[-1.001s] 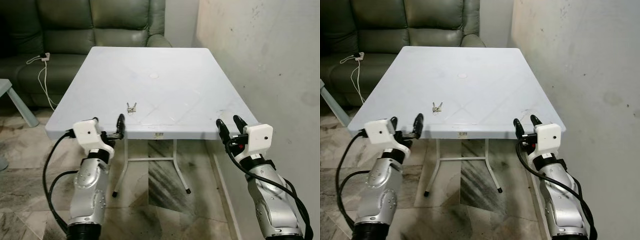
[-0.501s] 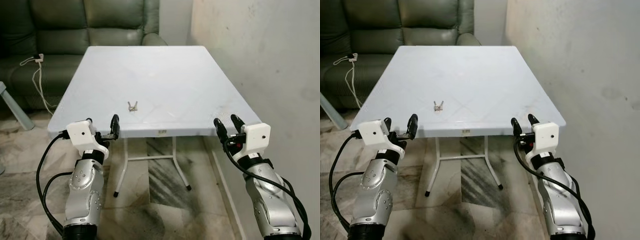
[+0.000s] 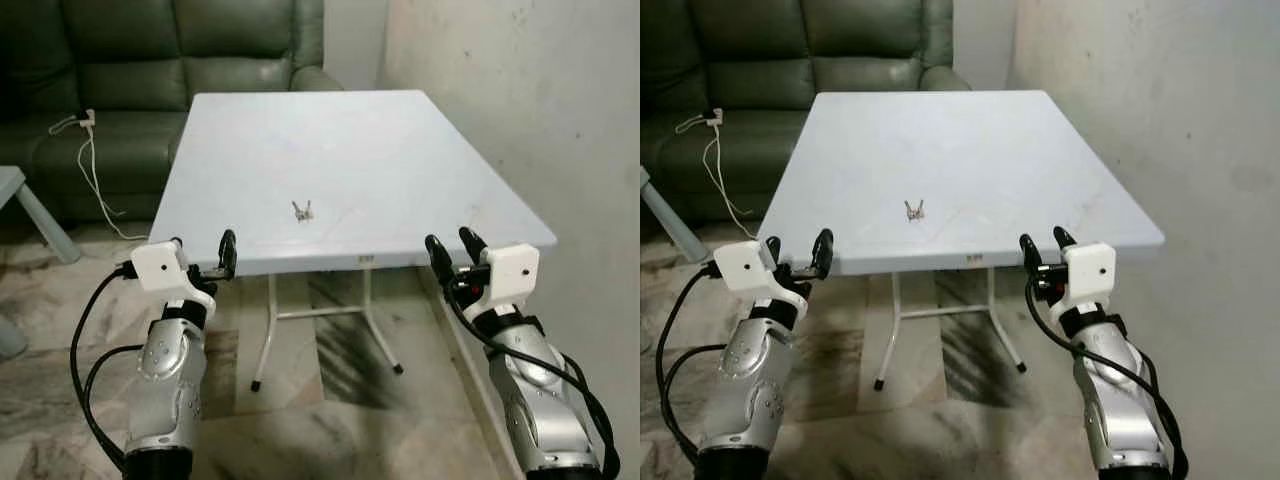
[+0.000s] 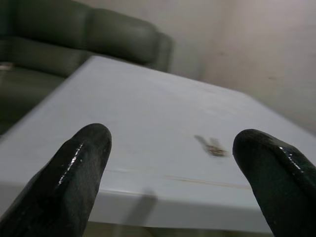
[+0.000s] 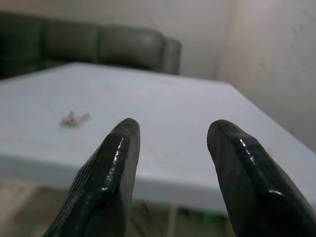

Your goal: Hang keys on a hook

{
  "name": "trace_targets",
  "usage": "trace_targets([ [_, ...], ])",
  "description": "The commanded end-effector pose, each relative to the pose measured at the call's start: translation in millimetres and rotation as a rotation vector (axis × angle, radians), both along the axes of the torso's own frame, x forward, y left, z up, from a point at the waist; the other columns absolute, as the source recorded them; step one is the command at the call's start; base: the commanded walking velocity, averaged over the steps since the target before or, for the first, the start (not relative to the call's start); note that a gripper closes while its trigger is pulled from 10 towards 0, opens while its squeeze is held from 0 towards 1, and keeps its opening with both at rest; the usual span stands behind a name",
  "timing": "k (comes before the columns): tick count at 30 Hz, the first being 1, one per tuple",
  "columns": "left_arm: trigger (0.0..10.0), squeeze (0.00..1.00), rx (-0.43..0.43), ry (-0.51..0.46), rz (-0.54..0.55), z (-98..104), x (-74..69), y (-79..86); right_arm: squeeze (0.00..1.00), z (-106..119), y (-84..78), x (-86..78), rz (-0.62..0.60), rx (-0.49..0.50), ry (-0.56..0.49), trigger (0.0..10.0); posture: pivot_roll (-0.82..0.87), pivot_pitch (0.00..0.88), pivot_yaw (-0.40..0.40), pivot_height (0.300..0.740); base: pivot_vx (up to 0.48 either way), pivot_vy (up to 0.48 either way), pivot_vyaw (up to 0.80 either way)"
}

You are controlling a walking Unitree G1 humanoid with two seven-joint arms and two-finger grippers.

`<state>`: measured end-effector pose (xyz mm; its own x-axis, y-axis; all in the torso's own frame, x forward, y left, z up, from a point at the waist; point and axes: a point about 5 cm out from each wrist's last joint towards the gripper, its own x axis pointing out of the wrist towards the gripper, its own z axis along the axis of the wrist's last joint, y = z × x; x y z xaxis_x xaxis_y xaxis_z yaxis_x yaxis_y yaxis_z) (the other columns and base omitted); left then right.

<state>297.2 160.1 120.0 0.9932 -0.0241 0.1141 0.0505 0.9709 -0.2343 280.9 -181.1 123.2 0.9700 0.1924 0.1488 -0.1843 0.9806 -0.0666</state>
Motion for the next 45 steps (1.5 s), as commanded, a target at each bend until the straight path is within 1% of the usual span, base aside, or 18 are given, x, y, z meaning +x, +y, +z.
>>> trace_targets([
  [1, 10.0, 0.0, 0.009, -0.014, 0.005, 4.9, 1.5, 3.9, 0.0, 8.1, 3.7, 2.5, 0.012, 0.007, -0.03, 10.0, 0.03, 0.0, -0.049, 0.74, 0.0, 0.48, 0.0],
  [12, 10.0, 0.0, 0.008, -0.013, 0.007, 4.5, 1.4, 3.7, 0.0, 8.3, 3.9, 2.8, 0.013, 0.009, -0.031, 10.0, 0.03, 0.0, -0.05, 0.74, 0.0, 0.466, 0.0],
  [22, 10.0, 0.0, 0.025, 0.019, 0.022, 0.3, 1.2, 1.4, 0.0, 7.9, 4.4, 3.0, 0.018, 0.009, -0.029, 10.0, 0.03, 0.0, -0.05, 0.74, 0.0, 0.0, 0.0],
  [26, 10.0, 0.0, 0.01, 0.034, 0.018, -2.3, 1.0, 0.1, 0.0, 7.4, 4.9, 3.1, 0.019, 0.01, -0.028, 10.0, 0.03, 0.0, -0.048, 0.74, 0.0, 0.0, 0.0],
  [35, 10.0, 0.0, -0.005, 0.024, 0.012, -2.4, 0.2, -2.0, 0.0, 6.7, 5.4, 3.1, 0.027, 0.007, -0.024, 10.0, 0.03, 0.0, -0.048, 0.74, 0.0, 0.0, 0.0],
  [42, 10.0, 0.0, -0.004, 0.026, 0.014, -2.9, -0.3, -2.2, 0.0, 6.4, 8.9, 3.5, 0.05, -0.001, -0.022, 10.0, 0.03, 0.0, -0.049, 0.74, 0.249, 0.0, 0.0],
  [45, 10.0, 0.0, -0.001, 0.026, 0.012, -3.1, -1.2, -2.4, 0.0, 6.1, 14.4, 2.1, 0.092, -0.016, -0.019, 10.0, 0.04, 0.0, -0.048, 0.74, 0.26, 0.0, 0.0],
])
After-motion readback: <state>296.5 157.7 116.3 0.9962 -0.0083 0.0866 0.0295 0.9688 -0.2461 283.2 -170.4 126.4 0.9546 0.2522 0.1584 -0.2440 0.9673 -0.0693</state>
